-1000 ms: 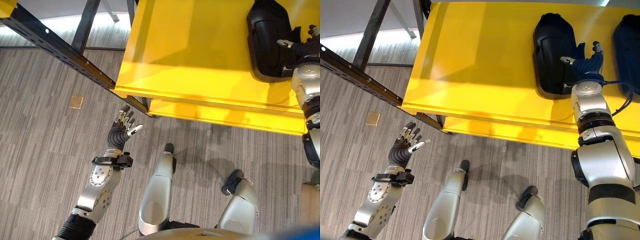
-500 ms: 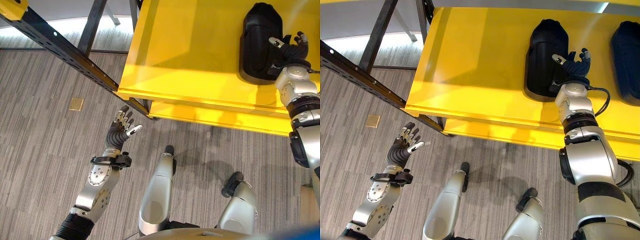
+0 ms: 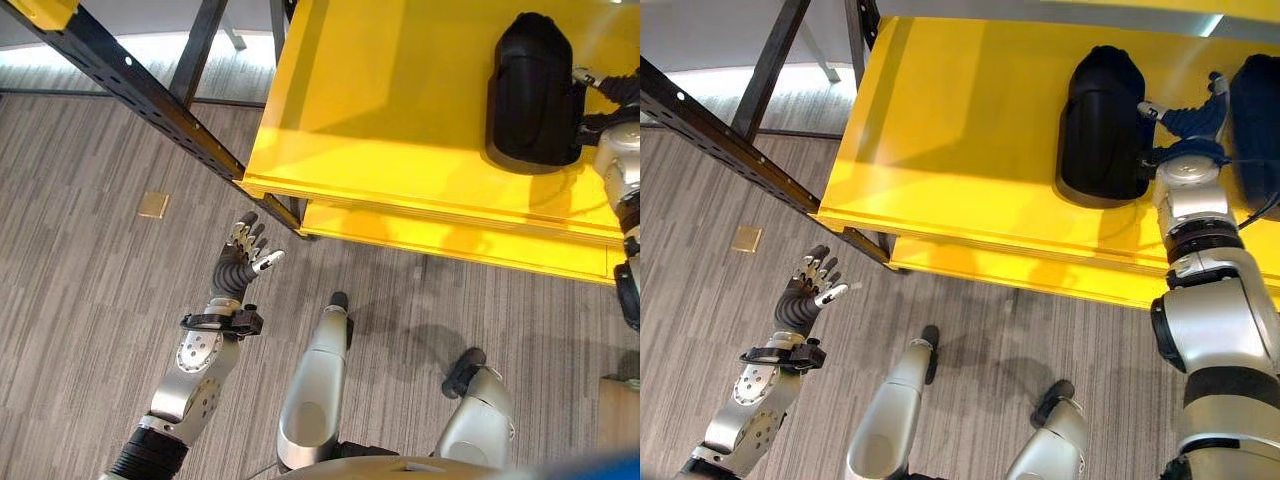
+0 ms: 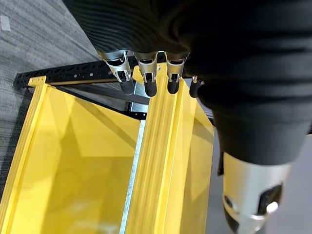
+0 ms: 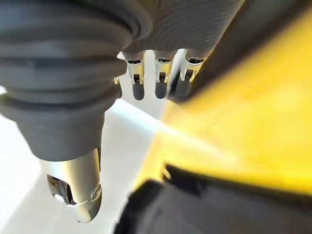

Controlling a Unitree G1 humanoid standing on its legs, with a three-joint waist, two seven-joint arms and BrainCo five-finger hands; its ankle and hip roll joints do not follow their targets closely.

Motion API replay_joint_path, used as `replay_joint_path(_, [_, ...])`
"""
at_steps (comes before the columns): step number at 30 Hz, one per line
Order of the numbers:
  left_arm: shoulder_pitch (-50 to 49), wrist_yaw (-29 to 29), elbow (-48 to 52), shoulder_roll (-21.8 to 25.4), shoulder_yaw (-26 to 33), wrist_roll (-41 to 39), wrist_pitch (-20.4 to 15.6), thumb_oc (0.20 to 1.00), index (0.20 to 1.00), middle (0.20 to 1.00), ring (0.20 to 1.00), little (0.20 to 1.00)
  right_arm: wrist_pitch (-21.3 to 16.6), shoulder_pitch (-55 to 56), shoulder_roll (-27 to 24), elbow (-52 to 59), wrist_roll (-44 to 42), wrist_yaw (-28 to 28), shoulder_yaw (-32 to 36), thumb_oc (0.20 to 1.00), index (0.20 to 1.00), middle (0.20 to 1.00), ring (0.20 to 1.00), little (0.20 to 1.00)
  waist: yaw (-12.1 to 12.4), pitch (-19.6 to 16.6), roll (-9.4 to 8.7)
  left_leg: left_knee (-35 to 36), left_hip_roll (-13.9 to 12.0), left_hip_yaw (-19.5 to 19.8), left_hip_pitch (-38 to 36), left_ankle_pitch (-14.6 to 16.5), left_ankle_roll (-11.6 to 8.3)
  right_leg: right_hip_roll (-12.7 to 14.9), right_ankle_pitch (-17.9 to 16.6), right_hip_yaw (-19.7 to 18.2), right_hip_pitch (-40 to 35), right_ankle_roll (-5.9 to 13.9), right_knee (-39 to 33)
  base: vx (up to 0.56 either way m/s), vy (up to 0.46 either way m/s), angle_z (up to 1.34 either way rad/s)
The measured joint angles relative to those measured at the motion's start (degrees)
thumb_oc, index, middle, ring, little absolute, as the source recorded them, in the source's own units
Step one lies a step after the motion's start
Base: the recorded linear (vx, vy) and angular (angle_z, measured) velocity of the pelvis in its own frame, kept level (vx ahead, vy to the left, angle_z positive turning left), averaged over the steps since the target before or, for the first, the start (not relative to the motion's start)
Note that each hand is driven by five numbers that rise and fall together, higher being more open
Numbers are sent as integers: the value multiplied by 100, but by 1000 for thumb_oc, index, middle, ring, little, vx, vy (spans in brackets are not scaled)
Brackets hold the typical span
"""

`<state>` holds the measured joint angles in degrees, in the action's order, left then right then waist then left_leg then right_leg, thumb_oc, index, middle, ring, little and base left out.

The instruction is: Move parts from the plastic box to the shelf.

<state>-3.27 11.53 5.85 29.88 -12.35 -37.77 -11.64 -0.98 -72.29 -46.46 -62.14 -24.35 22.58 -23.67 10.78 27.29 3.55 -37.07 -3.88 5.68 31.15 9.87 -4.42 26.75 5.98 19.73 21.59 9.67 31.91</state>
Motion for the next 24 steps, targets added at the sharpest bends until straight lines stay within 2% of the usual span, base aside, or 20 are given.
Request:
replay_joint_path(2, [16,1,5,8,22,0,-5,1000,1000,1000,1000,1000,75,0,-58,322,178,9,-208,1000,1000,1000,1000,1000,-99,-2,-55,-7,-14,-29,3,9,16,-4,-19,-16,3,12,-12,-13,-3,-5])
replay_joint_path(3, [-1,4,5,29,47,0,-5,1000,1000,1000,1000,1000,66,-1,-186,904,469,-10,-458,1000,1000,1000,1000,1000,-199,15,-101,-4,-26,-33,4,12,19,-21,-31,-23,12,8,-37,-7,-4,-7])
replay_joint_path(10, [-49,-6,-1,35,102,3,-2,1000,1000,1000,1000,1000,50,46,-245,2231,956,9,-356,1000,1000,1000,1000,1000,-346,21,-194,4,-112,-73,-9,41,19,-106,-47,-58,25,-8,-91,-23,-7,-5])
replay_joint_path(12, [-1,-10,0,33,167,9,-3,1000,1000,1000,1000,1000,9,666,-232,3310,997,48,302,1000,1000,1000,1000,1000,-353,40,-248,5,-158,-84,-41,26,-1,-158,-124,-86,27,11,-111,-29,-17,-10])
replay_joint_path(14, [37,-7,-1,40,279,15,2,1000,1000,1000,1000,1000,-83,1364,-167,4224,986,0,607,1000,1000,1000,1000,1000,-396,71,-317,56,-201,-137,-107,36,7,-177,-114,-100,-9,-5,-116,17,-36,-12])
replay_joint_path(15, [24,-3,-20,40,347,18,5,1000,1000,1000,1000,1000,-209,2185,194,4824,978,6,1174,1000,1000,1000,1000,1000,-392,71,-360,113,-222,-175,-260,43,9,-198,-102,-136,-117,-20,-146,25,-51,-15])
replay_joint_path(17, [5,-10,-29,42,422,28,15,1000,1000,1000,1000,1000,-239,3127,424,5321,904,-73,1511,1000,1000,1000,1000,1000,-418,70,-367,201,-292,-209,-427,73,18,-252,-74,-148,-232,-53,-181,22,-46,-12])
replay_joint_path(18, [-33,-15,-28,38,488,30,15,1000,1000,1000,1000,1000,-309,3825,760,5852,852,-113,1877,1000,1000,1000,1000,1000,-364,52,-407,255,-313,-204,-533,75,6,-275,-23,-140,-318,-60,-189,33,-49,-12])
replay_joint_path(20, [-203,-15,-61,24,625,35,30,1000,1000,1000,1000,1000,-317,4274,979,6030,755,-235,1911,1000,1000,1000,1000,1000,-501,18,-427,336,-394,-217,-612,85,-37,-340,50,-148,-308,-58,-197,61,-80,-14])
replay_joint_path(23, [-281,-28,-67,-138,823,98,109,1000,1000,1000,1000,1000,-415,5357,1502,6690,684,-476,2134,1000,1000,1000,1000,1000,-534,-58,-442,599,-532,-200,-848,-6,-150,-492,87,-126,-427,-167,-258,55,-55,-12])
replay_joint_path(24, [-403,-46,-80,-231,829,131,154,1000,1000,1000,1000,1000,-425,5698,1648,6750,648,-651,2072,1000,1000,1000,1000,1000,-589,-259,-411,769,-596,-208,-927,-58,-207,-574,91,-117,-445,-184,-331,55,-44,-12])
